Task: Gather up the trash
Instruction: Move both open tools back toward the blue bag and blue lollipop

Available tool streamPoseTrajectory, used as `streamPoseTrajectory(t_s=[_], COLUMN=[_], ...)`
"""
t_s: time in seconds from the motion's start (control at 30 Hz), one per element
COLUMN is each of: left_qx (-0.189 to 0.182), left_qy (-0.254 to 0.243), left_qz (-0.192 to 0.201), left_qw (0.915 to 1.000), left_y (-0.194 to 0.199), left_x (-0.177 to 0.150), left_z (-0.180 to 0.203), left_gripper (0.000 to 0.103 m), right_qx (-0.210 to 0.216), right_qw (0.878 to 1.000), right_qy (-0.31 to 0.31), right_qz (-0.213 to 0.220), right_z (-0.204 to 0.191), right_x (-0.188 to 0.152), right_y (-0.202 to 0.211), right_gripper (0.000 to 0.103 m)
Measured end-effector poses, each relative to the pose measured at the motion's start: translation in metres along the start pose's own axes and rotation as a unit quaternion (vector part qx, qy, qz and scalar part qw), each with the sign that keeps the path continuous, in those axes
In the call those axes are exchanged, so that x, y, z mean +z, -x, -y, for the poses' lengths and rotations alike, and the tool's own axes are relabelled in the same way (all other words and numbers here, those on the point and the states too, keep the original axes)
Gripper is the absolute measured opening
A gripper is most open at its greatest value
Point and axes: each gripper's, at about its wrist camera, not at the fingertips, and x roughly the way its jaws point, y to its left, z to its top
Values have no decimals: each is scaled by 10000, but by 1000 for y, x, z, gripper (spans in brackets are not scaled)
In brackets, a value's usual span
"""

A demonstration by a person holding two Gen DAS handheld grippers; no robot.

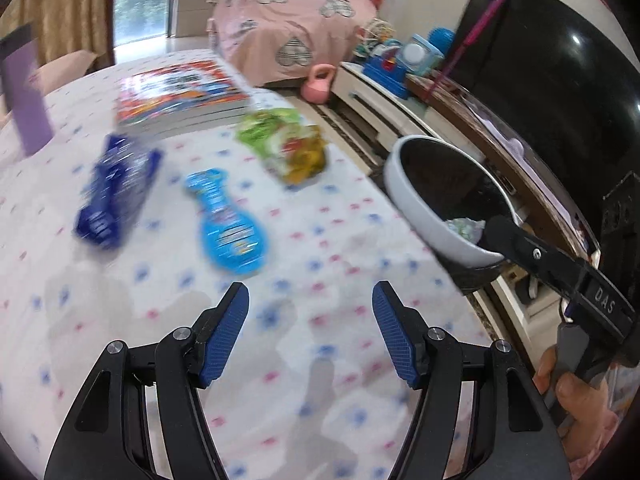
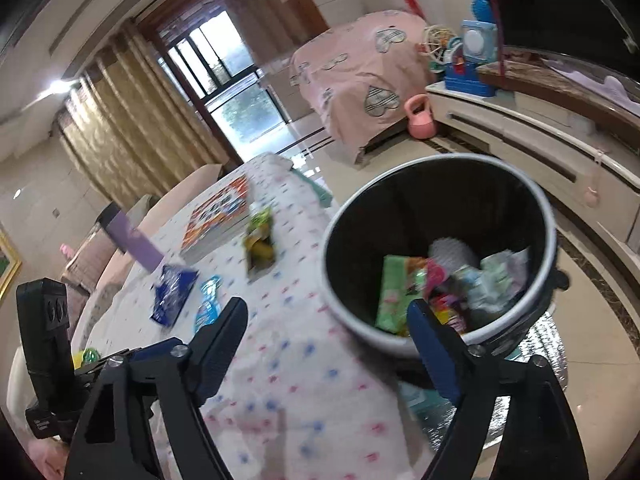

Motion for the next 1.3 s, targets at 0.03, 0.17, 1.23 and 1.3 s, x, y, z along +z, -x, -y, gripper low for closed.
streamPoseTrajectory(t_s=[0.03,0.17,1.23,1.3], left_qx=[37,175,764,771], left_qy=[56,306,851,782], left_qz=[16,81,132,135], left_qw=[10000,9993,9933,9939], left_y=[2,13,15,9], left_x=[-2,-12,0,9], left_z=[-6,-33,-137,-137], left_gripper=[66,66,70,70], right_qx=[47,173,406,382], right_qw=[10000,9996,9857,9847], right_qy=[23,134,1284,1340], right_qz=[-47,-200,-1017,-1046], right_z=[-5,-26,-134,-136], right_x=[-3,-15,-43,-42], right_y=[-3,-13,-104,-110], right_gripper=[88,90,90,88])
